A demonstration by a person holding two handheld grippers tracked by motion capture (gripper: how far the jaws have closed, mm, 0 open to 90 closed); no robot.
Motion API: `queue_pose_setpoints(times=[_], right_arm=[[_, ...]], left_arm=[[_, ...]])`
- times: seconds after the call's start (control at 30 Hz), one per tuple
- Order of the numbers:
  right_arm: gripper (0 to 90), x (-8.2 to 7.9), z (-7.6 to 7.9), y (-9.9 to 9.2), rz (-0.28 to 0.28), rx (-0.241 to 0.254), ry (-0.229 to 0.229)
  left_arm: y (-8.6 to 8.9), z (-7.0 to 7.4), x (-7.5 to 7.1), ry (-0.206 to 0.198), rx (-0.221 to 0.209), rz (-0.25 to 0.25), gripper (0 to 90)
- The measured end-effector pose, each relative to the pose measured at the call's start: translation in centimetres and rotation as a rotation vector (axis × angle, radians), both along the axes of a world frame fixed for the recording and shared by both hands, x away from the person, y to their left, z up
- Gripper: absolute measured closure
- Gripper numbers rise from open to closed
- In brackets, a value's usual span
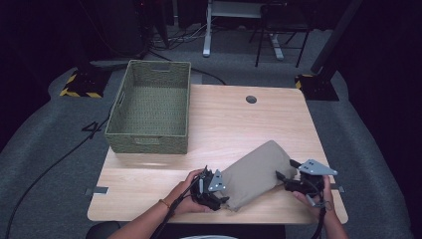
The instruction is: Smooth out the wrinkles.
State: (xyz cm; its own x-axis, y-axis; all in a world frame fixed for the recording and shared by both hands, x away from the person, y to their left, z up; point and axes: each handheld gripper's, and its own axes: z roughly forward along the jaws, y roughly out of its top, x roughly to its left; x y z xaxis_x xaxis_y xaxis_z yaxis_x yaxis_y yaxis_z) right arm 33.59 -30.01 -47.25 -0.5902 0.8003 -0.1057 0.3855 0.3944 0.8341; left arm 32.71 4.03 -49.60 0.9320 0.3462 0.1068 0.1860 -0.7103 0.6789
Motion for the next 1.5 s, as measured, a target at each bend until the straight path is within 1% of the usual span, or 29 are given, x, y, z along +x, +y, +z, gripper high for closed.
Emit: queue_pose_setpoints(times=[0.07, 0.13, 0.23, 0.27, 0.3, 0.33, 0.4, 0.43, 0.5, 0.53, 0.57, 0.63, 0.7, 0.77, 0.83, 0.87, 0.9, 1.0, 1.07, 1.13, 1.17, 1.2, 1.23, 1.27, 1.3, 1.33, 1.37, 1.43, 1.5], right_arm=[[29.0, 0.2, -0.6, 0.7, 0.026, -0.059, 0.005], [26.2, 0.9, -1.2, 0.3, 0.004, -0.065, 0.040], [20.5, 2.0, -1.9, -1.2, -0.048, -0.061, 0.056], [22.9, 2.5, -2.0, -1.9, -0.105, -0.079, 0.048], [27.2, 2.9, -2.0, -2.3, -0.151, -0.124, 0.015], [25.4, 3.1, -2.0, -2.6, -0.174, -0.155, -0.004], [25.1, 3.8, -1.9, -3.5, -0.228, -0.108, 0.010], [25.9, 3.9, -1.9, -3.4, -0.248, -0.129, -0.003], [32.9, 3.8, -1.7, -3.0, -0.281, -0.173, -0.044], [32.7, 3.5, -1.4, -2.8, -0.282, -0.156, -0.049], [32.2, 3.1, -1.2, -2.5, -0.264, -0.141, -0.055], [32.2, 2.1, -0.8, -1.8, -0.221, -0.108, -0.027], [30.9, 0.8, -0.7, -0.7, -0.151, -0.035, 0.008], [29.9, -0.3, -0.3, 1.2, -0.073, -0.022, 0.004], [29.2, -0.5, -0.3, 3.0, -0.002, 0.003, 0.021], [28.9, -0.4, -0.5, 3.8, 0.010, -0.027, 0.030], [28.2, -0.2, -0.8, 4.3, 0.016, -0.051, 0.025], [25.2, 0.8, -1.1, 3.8, 0.018, -0.024, 0.044], [25.1, 1.3, -1.3, 3.0, 0.020, -0.020, 0.055], [25.1, 1.7, -1.2, 2.4, 0.031, -0.022, 0.058], [25.1, 1.7, -1.2, 2.4, 0.031, -0.022, 0.058], [24.8, 1.9, -1.2, 2.1, 0.041, -0.027, 0.056], [24.8, 2.3, -1.1, 1.6, 0.060, -0.055, 0.036], [24.6, 2.5, -1.1, 1.5, 0.067, -0.055, 0.038], [24.0, 2.8, -1.1, 1.4, 0.073, -0.050, 0.042], [24.0, 3.1, -1.1, 1.3, 0.073, -0.057, 0.031], [24.6, 3.2, -1.1, 1.3, 0.071, -0.059, 0.022], [27.3, 3.2, -1.0, 1.1, 0.035, -0.058, -0.002], [30.4, 2.7, -0.7, 0.9, -0.016, -0.068, -0.031]], left_arm=[[0.0, -0.1, -0.1, -0.002, -0.002, 0.001, 23.5], [0.1, -0.1, 0.0, 0.007, -0.010, -0.002, 23.7], [-0.2, -0.3, -0.2, 0.035, -0.029, -0.015, 23.7], [-0.5, -0.3, -0.3, 0.032, -0.029, -0.013, 23.8], [-0.6, -0.3, -0.4, 0.025, -0.026, -0.019, 24.0], [-0.9, -0.2, -0.5, 0.019, -0.020, -0.017, 24.1], [-1.2, -0.2, -0.8, 0.007, -0.016, -0.013, 24.1], [-1.4, -0.3, -0.9, 0.006, -0.022, -0.011, 24.1], [-1.8, -0.3, -1.2, 0.018, -0.023, -0.011, 24.1], [-2.0, -0.3, -1.4, 0.015, -0.022, -0.011, 24.0], [-2.2, -0.3, -1.6, 0.010, -0.022, -0.011, 24.0], [-2.5, -0.3, -1.9, 0.008, -0.025, -0.001, 23.6], [-2.7, -0.4, -1.9, 0.012, -0.031, -0.001, 23.1], [-2.8, -0.5, -1.7, 0.018, -0.044, -0.005, 22.2], [-3.0, -0.4, -1.7, 0.013, -0.047, -0.012, 22.2], [-3.0, -0.3, -1.7, 0.009, -0.050, -0.018, 21.9], [-2.8, 0.0, -1.7, 0.014, -0.059, -0.028, 21.6], [-1.4, 1.5, -1.8, 0.015, -0.115, -0.073, 21.0], [-0.2, 2.7, -1.5, 0.021, -0.160, -0.079, 22.0], [0.6, 3.7, -0.8, -0.036, -0.159, -0.040, 22.3], [0.6, 3.7, -0.8, -0.036, -0.159, -0.040, 23.1], [1.0, 4.1, -0.2, -0.038, -0.168, -0.014, 23.1], [1.1, 4.2, 1.1, 0.006, -0.173, 0.002, 23.4], [0.8, 4.0, 1.7, 0.020, -0.160, 0.011, 23.4], [0.8, 4.0, 1.7, 0.020, -0.160, 0.011, 23.9], [-0.4, 3.0, 2.3, 0.006, -0.081, 0.006, 24.3], [-1.0, 2.4, 2.5, -0.007, -0.038, -0.001, 25.1], [-1.7, 1.5, 2.8, 0.043, -0.047, -0.046, 33.0], [-2.5, 1.0, 2.6, 0.041, -0.019, -0.065, 35.4]])
